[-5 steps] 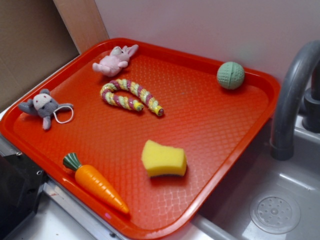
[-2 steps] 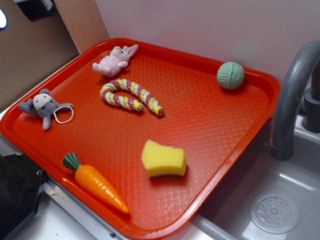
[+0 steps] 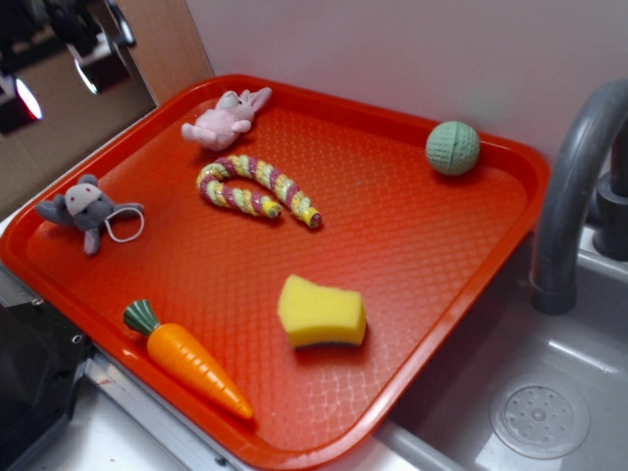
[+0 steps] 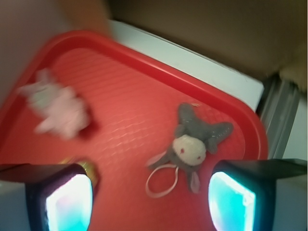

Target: Grab the gray animal.

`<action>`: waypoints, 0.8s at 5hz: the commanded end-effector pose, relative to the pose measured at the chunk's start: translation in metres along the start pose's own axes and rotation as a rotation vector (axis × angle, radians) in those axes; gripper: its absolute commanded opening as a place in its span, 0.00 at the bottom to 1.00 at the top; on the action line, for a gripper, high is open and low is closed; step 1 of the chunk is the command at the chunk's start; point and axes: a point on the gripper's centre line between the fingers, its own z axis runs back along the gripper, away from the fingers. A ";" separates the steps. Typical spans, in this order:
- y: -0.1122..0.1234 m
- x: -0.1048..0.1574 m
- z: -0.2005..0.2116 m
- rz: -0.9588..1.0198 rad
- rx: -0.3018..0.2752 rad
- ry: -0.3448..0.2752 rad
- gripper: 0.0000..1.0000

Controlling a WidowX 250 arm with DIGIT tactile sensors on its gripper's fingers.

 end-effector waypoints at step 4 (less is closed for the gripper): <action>0.033 -0.002 -0.094 -0.046 0.101 0.190 1.00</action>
